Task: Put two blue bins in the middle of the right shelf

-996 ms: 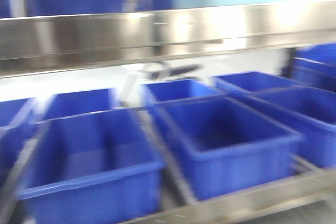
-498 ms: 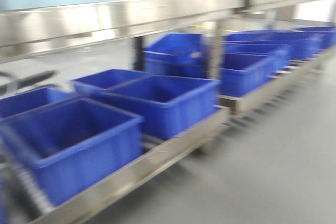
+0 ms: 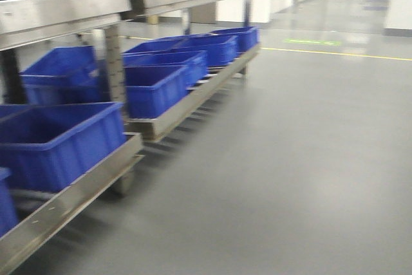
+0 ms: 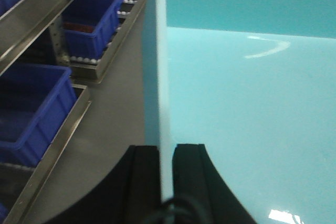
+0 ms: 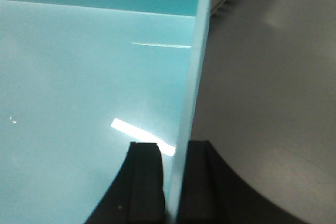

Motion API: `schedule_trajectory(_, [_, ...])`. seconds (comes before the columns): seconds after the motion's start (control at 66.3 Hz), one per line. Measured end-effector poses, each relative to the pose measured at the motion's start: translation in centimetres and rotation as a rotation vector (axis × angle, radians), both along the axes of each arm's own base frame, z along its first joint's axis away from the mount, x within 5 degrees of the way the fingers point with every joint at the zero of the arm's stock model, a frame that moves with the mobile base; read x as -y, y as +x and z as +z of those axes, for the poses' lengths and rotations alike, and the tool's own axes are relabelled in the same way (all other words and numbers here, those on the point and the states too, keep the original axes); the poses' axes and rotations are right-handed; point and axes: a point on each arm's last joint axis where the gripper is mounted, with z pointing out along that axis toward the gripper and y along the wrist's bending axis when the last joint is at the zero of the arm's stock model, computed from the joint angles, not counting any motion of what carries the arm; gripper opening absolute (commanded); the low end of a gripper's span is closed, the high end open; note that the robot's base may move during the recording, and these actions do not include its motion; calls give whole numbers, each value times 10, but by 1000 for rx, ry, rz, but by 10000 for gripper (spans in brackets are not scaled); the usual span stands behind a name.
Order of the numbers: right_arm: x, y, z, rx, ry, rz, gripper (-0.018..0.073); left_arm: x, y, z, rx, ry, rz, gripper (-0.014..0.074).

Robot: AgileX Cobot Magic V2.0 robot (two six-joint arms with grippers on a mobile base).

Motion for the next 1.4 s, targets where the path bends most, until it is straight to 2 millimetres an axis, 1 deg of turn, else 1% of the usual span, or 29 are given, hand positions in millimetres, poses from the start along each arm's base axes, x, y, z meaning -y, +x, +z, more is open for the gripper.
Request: schedule_trajectory(1.403, [0, 0, 0, 0, 0, 0, -166, 0, 0, 0, 3, 3, 2, -111])
